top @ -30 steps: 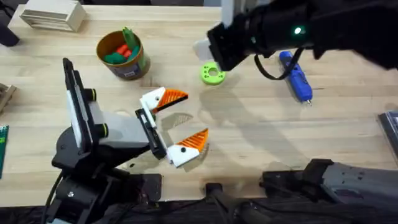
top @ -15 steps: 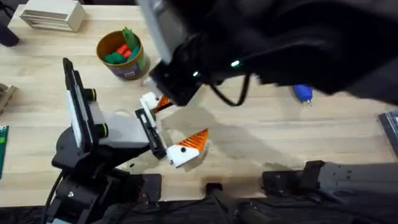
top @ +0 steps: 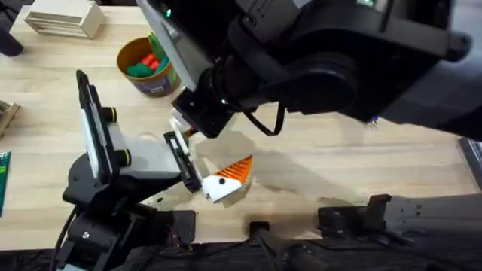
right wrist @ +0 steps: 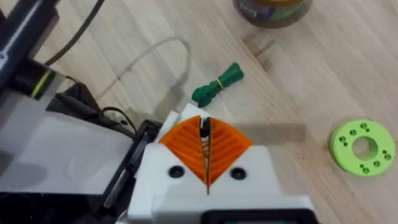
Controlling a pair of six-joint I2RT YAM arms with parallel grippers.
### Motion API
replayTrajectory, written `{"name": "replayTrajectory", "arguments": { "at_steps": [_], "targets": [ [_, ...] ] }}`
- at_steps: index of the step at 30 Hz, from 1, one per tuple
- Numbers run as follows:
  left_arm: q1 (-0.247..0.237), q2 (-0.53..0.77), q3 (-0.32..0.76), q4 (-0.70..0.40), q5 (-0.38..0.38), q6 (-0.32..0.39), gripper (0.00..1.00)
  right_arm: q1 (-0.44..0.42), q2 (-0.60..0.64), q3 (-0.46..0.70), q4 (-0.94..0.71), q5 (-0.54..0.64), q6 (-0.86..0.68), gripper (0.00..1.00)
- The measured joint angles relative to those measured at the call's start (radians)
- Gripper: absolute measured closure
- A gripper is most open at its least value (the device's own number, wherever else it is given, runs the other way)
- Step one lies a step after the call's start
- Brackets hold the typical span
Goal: Pick up the gripper from the table and insert it into the empty holder that is missing its gripper. Then pick up a screw, insert it into the mounting hole, and use the screwdriver to tighten it. Finally, clean up the table by picking up the vegetable and placing it into the bucket.
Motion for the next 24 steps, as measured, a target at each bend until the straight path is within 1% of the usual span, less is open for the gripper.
{"name": "replayTrajectory", "arguments": {
  "at_steps": [7, 14, 24],
  "targets": [
    [0.0, 0.0, 0.0, 0.0, 0.0, 0.0, 0.014, 0.0, -0.008, 0.026, -0.075, 0.0, 0.0, 0.994],
    [0.0, 0.0, 0.0, 0.0, 0.002, 0.0, 0.014, 0.0, -0.01, 0.052, -0.081, 0.0, 0.0, 0.994],
    [0.0, 0.0, 0.0, 0.0, 0.003, 0.0, 0.014, 0.0, -0.009, 0.054, -0.104, 0.0, 0.0, 0.994]
  ]
}}
